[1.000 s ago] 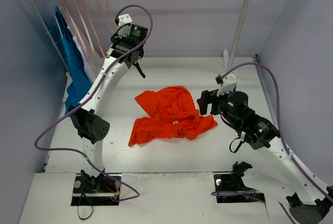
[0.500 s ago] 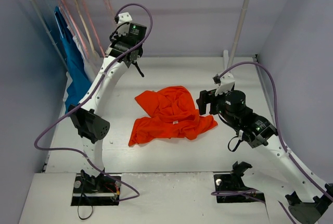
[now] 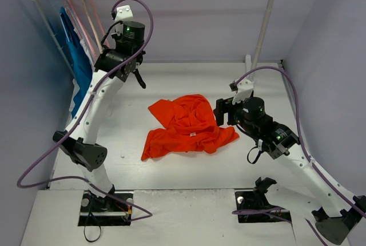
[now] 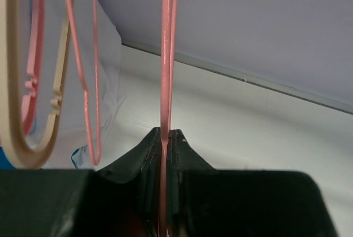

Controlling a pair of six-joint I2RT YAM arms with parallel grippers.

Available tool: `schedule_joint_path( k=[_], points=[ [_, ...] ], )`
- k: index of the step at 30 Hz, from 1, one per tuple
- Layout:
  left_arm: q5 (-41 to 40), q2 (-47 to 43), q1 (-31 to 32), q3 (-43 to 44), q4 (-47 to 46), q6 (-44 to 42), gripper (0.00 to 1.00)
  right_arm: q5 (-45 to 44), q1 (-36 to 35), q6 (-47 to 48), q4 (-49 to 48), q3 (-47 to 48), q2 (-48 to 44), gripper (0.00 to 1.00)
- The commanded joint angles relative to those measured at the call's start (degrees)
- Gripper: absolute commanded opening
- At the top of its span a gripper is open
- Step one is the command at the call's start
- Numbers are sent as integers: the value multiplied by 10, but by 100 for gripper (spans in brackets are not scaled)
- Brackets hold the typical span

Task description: Place the t-shirt on the hanger

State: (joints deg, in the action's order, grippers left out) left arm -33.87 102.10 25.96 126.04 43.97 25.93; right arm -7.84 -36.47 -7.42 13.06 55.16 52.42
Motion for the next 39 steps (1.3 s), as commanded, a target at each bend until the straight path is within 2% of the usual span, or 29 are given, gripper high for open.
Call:
schedule_joint_path(
  k=[1, 6, 10, 19, 22, 26, 33, 39],
  points=[
    [27, -52, -3, -16, -47, -23, 0, 6, -2, 1, -42, 20, 5, 78],
    [92, -105, -3, -79, -37, -9, 0, 1, -2, 0, -30, 23, 1, 78],
    [174, -166, 6, -183, -48, -10, 0, -9, -2, 1, -24, 23, 4, 78],
    [311, -327, 22, -347, -60, -68, 0, -31, -2, 7, -17, 35, 36, 76],
    [370, -386, 23, -424, -63, -103, 0, -35, -2, 2, -8, 37, 49, 72],
    [459, -462, 23, -524, -49, -148, 0, -42, -1, -25, 19, 36, 87, 60],
    [542, -532, 23, -600, 16, -190, 0, 8, 4, -48, 24, 25, 177, 59],
    [581, -559, 23, -621, 63, -204, 0, 51, 7, -44, 23, 43, 253, 60]
  ],
)
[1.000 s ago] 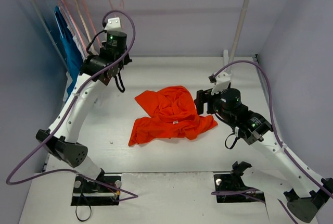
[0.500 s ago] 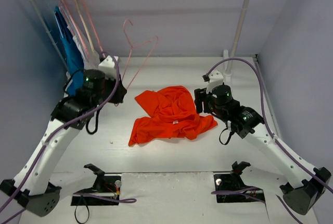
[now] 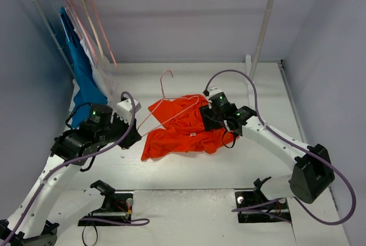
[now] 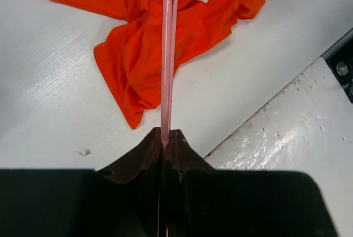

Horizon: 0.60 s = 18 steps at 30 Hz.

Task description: Place the t-shirt on the hanger

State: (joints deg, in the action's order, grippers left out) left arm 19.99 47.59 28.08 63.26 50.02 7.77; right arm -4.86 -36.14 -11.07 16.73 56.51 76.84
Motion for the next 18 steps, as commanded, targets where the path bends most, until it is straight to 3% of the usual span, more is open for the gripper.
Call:
schedule_joint_path(
  k=[1, 18],
  points=[
    [44, -22, 1, 0, 4, -22, 0, 24, 4, -6, -13, 31, 11, 60],
    [79, -64, 3, -22, 52, -23, 0, -25, 14, 4, 26, 52, 53, 58]
  ],
)
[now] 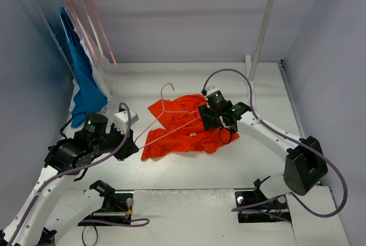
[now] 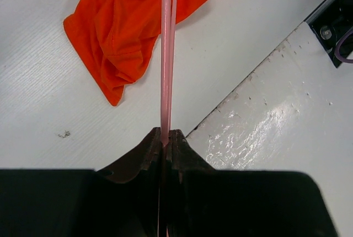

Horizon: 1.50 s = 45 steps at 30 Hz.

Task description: Place the t-shirt on the hanger

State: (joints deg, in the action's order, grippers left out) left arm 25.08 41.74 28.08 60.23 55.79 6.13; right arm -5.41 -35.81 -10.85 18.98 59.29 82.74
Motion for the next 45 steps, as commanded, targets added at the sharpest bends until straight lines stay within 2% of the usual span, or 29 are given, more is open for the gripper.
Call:
schedule_joint_path(
  k=[1, 7, 22, 36, 45],
  points=[
    [31, -7, 4, 6, -3, -6, 0, -12, 14, 5, 4, 25, -9, 58],
    [30, -17, 7, -11, 5, -3, 0, 6, 23, 26, 15, 33, 3, 49],
    [65, -11, 18, -6, 21, 1, 0, 36, 29, 41, 20, 32, 9, 46],
    [31, -13, 18, 1, 28, -1, 0, 66, 29, 72, 41, 30, -30, 46],
    [32, -6, 18, 8, 27, -2, 0, 88, 29, 84, 35, 19, -4, 46]
  ],
)
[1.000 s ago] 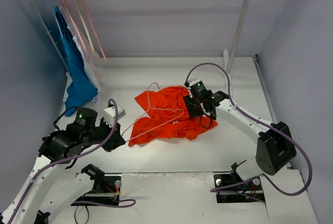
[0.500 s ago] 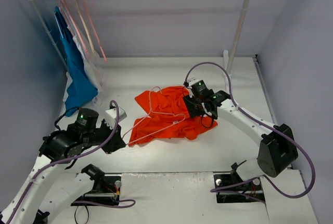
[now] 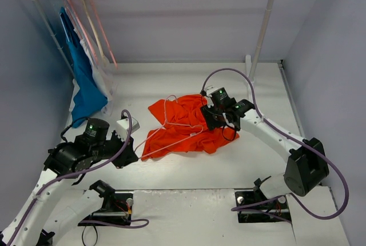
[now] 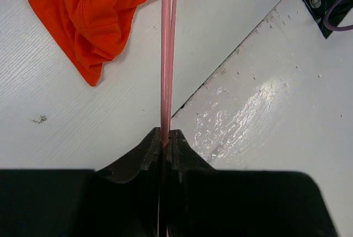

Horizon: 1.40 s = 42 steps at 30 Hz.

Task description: Place the t-shirt on the hanger

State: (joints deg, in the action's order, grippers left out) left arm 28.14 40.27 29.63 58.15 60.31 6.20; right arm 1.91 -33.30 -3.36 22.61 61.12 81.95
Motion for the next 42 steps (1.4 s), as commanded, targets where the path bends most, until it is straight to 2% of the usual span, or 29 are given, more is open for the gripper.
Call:
schedule_joint_path(
  k=[1, 9, 14, 19, 22, 23, 24, 42],
  points=[
    [2, 10, 3, 28, -19, -3, 0, 17, 4, 11, -1, -1, 6, 46],
    [2, 18, 3, 30, -26, -5, 0, 6, 5, 19, -5, -10, 25, 45],
    [13, 31, 3, 27, -41, -8, 0, -5, 13, 19, -15, -14, 32, 42],
    [14, 42, 3, 26, -56, -15, 0, -13, 26, 21, -20, -13, 35, 29],
    [15, 49, 3, 23, -69, -18, 0, -11, 30, 23, -21, -11, 31, 14],
    [16, 51, 3, 23, -71, -19, 0, -11, 32, 23, -21, -10, 29, 4],
    [18, 55, 3, 22, -74, -19, 0, -10, 32, 23, -20, -8, 27, 0],
    [47, 75, 3, -1, -140, -19, 0, 16, 33, 26, -8, 23, -2, 0]
  ],
)
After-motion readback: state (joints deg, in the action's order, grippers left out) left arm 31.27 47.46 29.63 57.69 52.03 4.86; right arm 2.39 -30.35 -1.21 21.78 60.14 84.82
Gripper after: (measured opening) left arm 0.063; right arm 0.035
